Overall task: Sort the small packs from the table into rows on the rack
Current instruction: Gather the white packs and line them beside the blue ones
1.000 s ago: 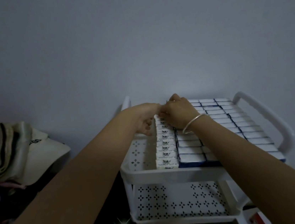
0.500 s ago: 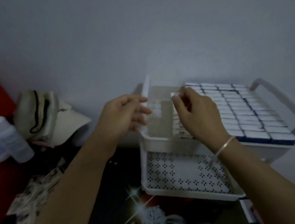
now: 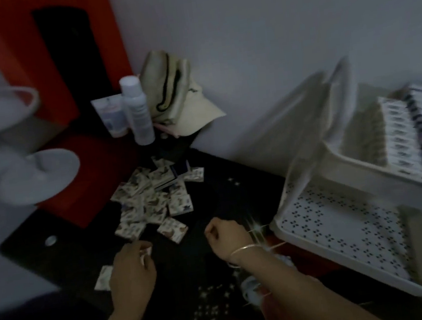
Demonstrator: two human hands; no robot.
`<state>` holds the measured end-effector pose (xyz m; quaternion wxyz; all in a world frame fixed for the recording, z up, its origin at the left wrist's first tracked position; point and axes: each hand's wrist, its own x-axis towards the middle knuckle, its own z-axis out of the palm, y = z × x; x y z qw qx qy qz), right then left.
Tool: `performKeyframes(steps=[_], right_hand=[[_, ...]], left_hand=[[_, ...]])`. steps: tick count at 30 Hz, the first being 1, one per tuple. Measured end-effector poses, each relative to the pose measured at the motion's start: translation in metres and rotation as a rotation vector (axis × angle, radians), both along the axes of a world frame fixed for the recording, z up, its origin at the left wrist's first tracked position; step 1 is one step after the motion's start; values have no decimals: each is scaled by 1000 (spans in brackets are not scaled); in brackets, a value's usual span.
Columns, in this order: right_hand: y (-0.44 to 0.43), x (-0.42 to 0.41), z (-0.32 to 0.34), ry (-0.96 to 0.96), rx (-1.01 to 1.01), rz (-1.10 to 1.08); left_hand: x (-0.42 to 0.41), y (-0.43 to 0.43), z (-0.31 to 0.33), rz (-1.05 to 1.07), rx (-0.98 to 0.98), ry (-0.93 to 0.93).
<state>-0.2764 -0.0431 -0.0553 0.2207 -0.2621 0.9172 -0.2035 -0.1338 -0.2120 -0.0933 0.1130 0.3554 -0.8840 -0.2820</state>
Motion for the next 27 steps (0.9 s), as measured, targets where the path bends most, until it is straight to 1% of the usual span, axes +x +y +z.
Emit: performKeyframes(steps=[2,5,7,9,10,11,12,16,18,20,22,23,25,27], right_hand=[[-21,0,-25,-50,59,0],[-52,1,-52,-42,98,8],[-67,5,-61,63,98,78],[-84,5,-67,253,22,161],[-93,3,-68,314,0,164],[-101,0,-69,367,8,165],[-108,-2,-69,351,41,152],[-120,-4,-80,201,177,88],[-121,-1,-84,172,186,71],[-120,1,-87,205,163,86],[-114,2,-90,264,126,91],[-108,2,-90,256,133,83],[-94,1,-89,179,133,44],[-78,0,-84,102,84,-8]], left_hand=[[11,-12,-10,-2,-60,-63],[21,-27,-22,-47,-174,-177],[22,-33,-28,-97,-277,-253],[20,-39,-32,-97,-347,-285],[18,-44,-34,-77,-358,-288],[15,-48,-36,-57,-359,-298],[12,-52,-37,-40,-354,-320],[5,-57,-44,-30,-274,-390],[1,-57,-48,-26,-236,-409],[-4,-58,-50,-52,-224,-416],[-8,-57,-49,-68,-196,-405],[-10,-56,-48,-76,-180,-394],[-14,-50,-44,-98,-147,-342],[-18,-43,-37,-118,-55,-225]])
